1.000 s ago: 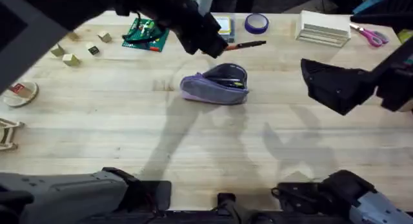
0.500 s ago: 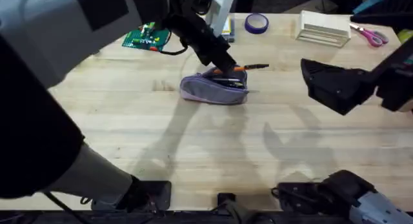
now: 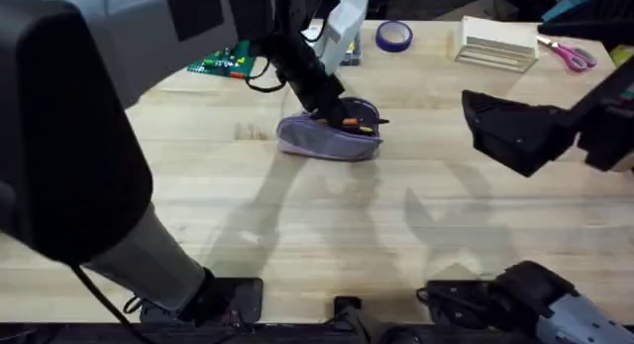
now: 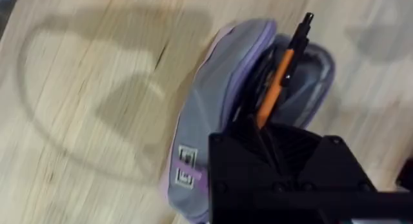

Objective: Unzip the bag, pick up the pens from the table one at a time and place them inside, then zip the bag closed.

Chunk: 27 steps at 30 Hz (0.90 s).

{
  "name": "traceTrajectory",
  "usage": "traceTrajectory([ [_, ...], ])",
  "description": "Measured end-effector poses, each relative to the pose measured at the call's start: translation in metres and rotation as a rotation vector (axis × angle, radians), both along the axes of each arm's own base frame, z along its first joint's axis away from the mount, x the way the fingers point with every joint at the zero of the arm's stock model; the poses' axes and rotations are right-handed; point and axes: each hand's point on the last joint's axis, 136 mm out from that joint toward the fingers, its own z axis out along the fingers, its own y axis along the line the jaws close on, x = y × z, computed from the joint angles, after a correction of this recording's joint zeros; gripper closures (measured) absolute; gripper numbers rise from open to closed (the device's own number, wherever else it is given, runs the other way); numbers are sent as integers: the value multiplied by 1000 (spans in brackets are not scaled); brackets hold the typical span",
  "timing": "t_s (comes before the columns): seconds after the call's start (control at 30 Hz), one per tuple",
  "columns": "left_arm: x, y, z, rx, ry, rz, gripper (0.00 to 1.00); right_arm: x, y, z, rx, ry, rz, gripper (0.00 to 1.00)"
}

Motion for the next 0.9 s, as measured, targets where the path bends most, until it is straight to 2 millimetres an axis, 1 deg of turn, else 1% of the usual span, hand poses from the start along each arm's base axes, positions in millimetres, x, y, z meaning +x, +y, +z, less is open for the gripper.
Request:
traceTrajectory([
  [0.13, -1, 13, -7, 82, -1, 13, 958, 0, 0, 0, 0, 0, 0, 3],
  [0.27, -5, 20, -12, 141, 5, 13, 958, 0, 0, 0, 0, 0, 0, 3],
  [0.3, -6, 23, -13, 167, 0, 9, 804, 0, 0, 0, 0, 0, 0, 3],
  [0.33, -6, 24, -14, 172, -4, 6, 678, 0, 0, 0, 0, 0, 0, 3],
  [0.43, -6, 24, -14, 176, -4, 7, 206, 0, 0, 0, 0, 0, 0, 3],
  [0.47, -6, 23, -14, 174, -2, 7, 73, 0, 0, 0, 0, 0, 0, 3],
  [0.5, -7, 23, -14, 172, 0, 6, 22, 0, 0, 0, 0, 0, 0, 3],
  [0.7, -10, 24, -12, 177, 14, 3, 7, 0, 0, 0, 0, 0, 0, 3],
  [0.9, -10, 29, 3, 196, -3, 8, 7, 0, 0, 0, 0, 0, 0, 3],
])
